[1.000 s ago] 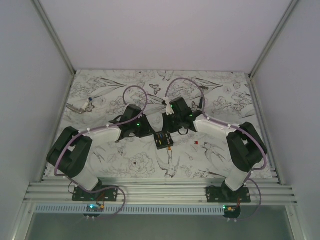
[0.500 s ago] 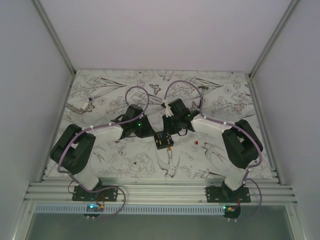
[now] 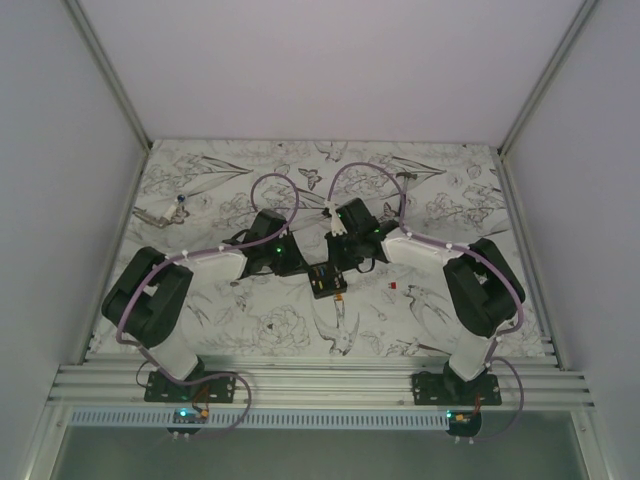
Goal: Snap on the fuse box
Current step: Install the fuse at the fuse box base.
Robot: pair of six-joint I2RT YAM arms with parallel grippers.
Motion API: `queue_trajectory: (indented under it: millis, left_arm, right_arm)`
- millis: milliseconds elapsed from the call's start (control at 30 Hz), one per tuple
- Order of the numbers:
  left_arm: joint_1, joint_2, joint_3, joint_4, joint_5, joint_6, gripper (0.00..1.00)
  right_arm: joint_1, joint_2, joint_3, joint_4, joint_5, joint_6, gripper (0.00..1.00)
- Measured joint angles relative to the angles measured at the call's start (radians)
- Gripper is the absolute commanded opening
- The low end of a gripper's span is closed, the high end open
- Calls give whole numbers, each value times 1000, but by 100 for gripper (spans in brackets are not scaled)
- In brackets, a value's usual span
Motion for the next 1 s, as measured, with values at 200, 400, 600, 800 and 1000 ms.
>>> queue_trajectory:
  millis: [200, 400, 600, 800, 1000]
  left_arm:
    - [0, 6, 0, 0, 0, -3, 15]
    - [0, 6, 0, 1, 0, -4, 15]
    - [0, 5, -5, 6, -3, -15, 15]
    - [0, 4, -8, 8, -5, -26, 16]
    - [0, 3, -8, 8, -7, -29, 17]
  right_arm:
    - [1, 5, 0, -46, 35, -7, 0]
    - [13, 3, 1, -47, 57, -17, 3]
    - [19, -31, -18, -59, 93, -48, 14]
    - [19, -34, 7, -68, 84, -54, 20]
    - [19, -8, 64, -42, 72, -39, 20]
